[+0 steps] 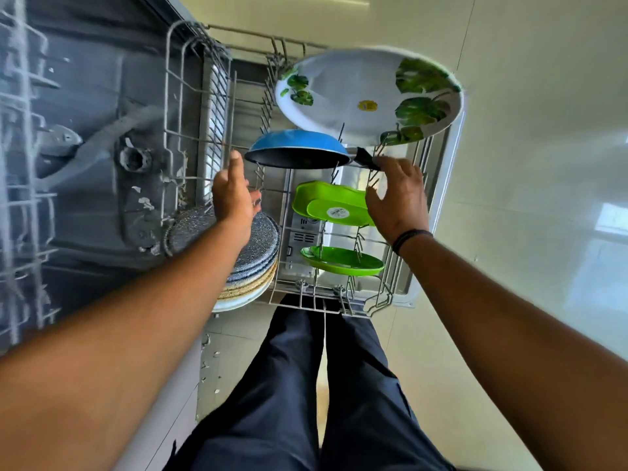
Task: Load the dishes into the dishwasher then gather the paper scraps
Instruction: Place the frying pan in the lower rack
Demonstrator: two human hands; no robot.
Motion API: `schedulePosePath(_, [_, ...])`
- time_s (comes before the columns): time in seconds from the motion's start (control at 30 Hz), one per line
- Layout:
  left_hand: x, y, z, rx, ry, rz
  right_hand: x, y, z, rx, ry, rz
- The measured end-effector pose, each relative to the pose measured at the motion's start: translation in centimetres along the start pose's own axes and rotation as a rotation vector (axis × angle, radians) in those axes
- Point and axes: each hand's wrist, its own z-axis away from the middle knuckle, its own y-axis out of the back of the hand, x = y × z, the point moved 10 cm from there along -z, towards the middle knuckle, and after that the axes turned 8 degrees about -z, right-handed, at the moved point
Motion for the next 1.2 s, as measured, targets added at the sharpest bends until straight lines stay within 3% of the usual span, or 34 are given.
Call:
schedulePosePath(0.23, [5.7,4.9,13.7,-0.261,-0.145,-0.126,-7.9,11.1,7.9,-0.073,-0.108,-0.151])
schedulePosePath(0.47, [9.3,9.4,24.6,-0.534,-0.270,-0.311,-17.1,20.1,14.2,-0.143,-0.097,-0.131])
schedulePosePath(0.67, [8.7,13.6,28.4,-0.393,-0.242,-0.183,-20.0,26.1,16.3,-0.114,-0.055,-0.153])
schedulePosePath(0.9, [8.0,12.4,32.5,-0.277,-0.188,0.090,-19.2,29.2,14.4,-0.198,0.060,-0.105])
schedulePosePath(1.03, [7.2,10.5,35.5,-0.205,-0.155,0.131,-17.6,30.3,13.0,-0.292,0.140,-0.130])
schedulePosePath(1.2, [4.9,8.7,41.3,-0.099,-0.032,0.363,-12.9,31.8,12.9,-0.377,0.154,-0.147])
